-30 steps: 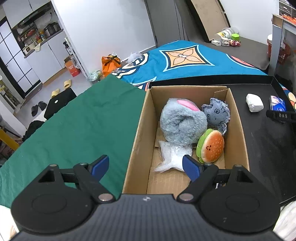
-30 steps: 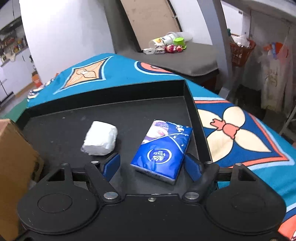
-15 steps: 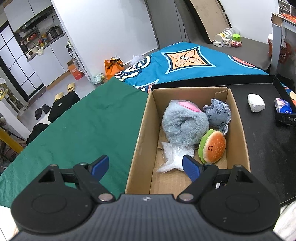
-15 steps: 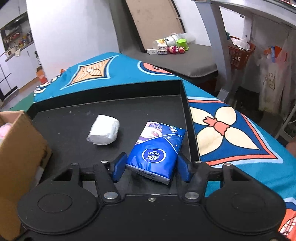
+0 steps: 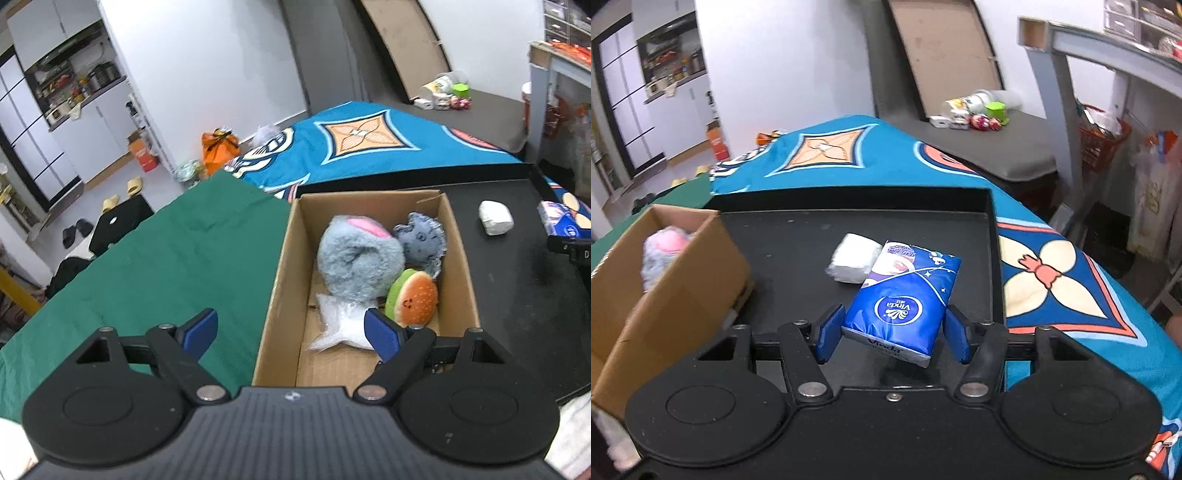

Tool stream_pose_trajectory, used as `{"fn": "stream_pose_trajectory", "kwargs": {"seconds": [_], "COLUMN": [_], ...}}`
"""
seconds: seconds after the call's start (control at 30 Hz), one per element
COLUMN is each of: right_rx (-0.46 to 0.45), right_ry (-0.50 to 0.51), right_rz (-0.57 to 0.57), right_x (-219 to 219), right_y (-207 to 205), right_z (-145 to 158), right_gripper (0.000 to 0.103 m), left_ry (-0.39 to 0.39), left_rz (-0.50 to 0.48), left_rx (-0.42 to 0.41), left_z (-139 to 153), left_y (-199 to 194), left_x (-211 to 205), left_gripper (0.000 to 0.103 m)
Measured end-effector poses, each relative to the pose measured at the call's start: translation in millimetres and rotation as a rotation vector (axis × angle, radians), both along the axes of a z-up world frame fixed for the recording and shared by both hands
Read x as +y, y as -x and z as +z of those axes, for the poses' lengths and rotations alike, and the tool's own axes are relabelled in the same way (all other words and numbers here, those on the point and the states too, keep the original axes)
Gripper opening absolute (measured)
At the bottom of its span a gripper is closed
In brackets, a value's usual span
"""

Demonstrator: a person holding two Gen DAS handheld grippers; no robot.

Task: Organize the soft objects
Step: 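Carry the blue tissue pack with the right tool over the box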

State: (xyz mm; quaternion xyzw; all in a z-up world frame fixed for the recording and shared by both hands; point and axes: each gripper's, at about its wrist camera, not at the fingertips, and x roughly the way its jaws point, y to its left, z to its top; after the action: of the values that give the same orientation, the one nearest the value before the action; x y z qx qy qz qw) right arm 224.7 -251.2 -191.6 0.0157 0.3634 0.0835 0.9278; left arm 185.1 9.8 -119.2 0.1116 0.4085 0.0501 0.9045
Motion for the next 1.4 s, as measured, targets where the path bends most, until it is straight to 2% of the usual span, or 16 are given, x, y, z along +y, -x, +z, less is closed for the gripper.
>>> {"fn": "stream_pose_trajectory", "kwargs": {"seconds": [0.1,0.27,0.5,0.6,0.77,0.87,1.13,1.4], "right_rx": [-0.022,-0.047,-0.072,-0.086,-0.108,-0.12,-0.142,-0.143], "right_ry": [0.001,-0.027,-0.039,-0.034,-0.019,-0.015,0.007,0.02], "right_rz": [0.035,0.074,0.135,0.161,0.216,0.253,0.351,0.422], "right_x": [6.5,13.4,26.3,32.5,45.1,53.8,79.5,104.7], "right_y": [4.9,11.3,16.9,20.1,22.4,23.7,27.8,29.7], "right_z": [11.3,28.3,44.6,51.6,63.5,70.8,87.9,95.4], "right_gripper": [0.057,0.057,0.057,0.057,0.057,0.057,0.057,0.057], "left_ry": [-0.017,-0.089,-0.058,-0.035,-0.01,-0.004,0.055,0.1], "left_rz": [-0.052,-0.101,-0.076,-0.07,-0.043,-0.038,-0.01,-0.007], "left_rx": [0.003,0.01,-0.024,0.015,0.024,0.047,0.096,0.14], "left_z": [2.9,3.4,6.5,1.5,-1.7,-5.6,-12.9,-20.5], "left_y": [-0.1,1.5,0.5,-2.9,-3.1,-4.5,-7.4,-10.3], "left_x": [-4.7,-7.4,6.5,11.1,20.2,22.6,36.6,43.8], "left_gripper": [0.085,0.085,0.085,0.085,0.082,0.077,0.045,0.029]}}
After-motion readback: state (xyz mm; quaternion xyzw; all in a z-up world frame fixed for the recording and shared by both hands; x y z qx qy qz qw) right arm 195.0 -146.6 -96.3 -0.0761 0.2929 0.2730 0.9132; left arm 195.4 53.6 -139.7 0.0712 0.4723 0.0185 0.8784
